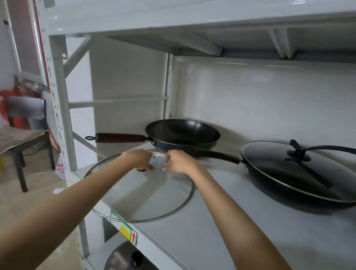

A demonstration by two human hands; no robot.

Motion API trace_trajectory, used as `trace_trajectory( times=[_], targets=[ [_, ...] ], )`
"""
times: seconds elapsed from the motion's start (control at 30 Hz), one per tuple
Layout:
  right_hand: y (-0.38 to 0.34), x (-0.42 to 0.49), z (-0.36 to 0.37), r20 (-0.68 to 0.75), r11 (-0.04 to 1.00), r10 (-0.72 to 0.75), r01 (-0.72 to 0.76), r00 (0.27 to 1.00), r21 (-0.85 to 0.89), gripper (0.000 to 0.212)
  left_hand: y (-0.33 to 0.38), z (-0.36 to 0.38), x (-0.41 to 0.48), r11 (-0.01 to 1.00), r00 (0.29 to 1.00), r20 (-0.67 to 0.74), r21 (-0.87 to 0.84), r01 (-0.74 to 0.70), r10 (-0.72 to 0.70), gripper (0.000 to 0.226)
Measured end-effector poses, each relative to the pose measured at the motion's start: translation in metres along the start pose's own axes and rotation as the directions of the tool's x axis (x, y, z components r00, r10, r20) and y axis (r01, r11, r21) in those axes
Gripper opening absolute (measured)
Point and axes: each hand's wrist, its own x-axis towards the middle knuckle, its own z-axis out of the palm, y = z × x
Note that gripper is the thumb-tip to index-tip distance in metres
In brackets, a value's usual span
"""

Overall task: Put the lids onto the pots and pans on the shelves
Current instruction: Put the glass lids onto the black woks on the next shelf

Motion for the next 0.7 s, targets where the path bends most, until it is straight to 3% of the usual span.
trace_trajectory(
  times=[0.13, 0.3, 0.47, 0.7],
  targets=[
    [0.010, 0.011, 0.017, 0.018, 1.000, -0.017, 0.017, 1.000, -0.009, 0.034, 0.003, 0.021, 0.012, 1.000, 0.991, -0.131, 0.012, -0.008, 0.010, 0.040],
    [0.001, 0.020, 0.023, 0.002, 0.997, -0.077, 0.077, 0.997, -0.024, 0.036, 0.002, 0.027, 0.013, 0.986, 0.965, -0.244, 0.107, 0.127, -0.098, 0.049],
    [-0.008, 0.021, 0.026, -0.010, 0.996, -0.087, 0.087, 0.996, -0.032, 0.037, -0.001, 0.033, 0.008, 0.965, 0.952, -0.301, 0.262, 0.026, 0.056, 0.034],
    [-0.013, 0.011, 0.022, 0.020, 0.991, -0.135, 0.135, 0.991, 0.007, 0.031, 0.003, 0.030, -0.014, 0.954, 0.942, -0.322, 0.300, 0.013, 0.088, 0.033]
  ],
)
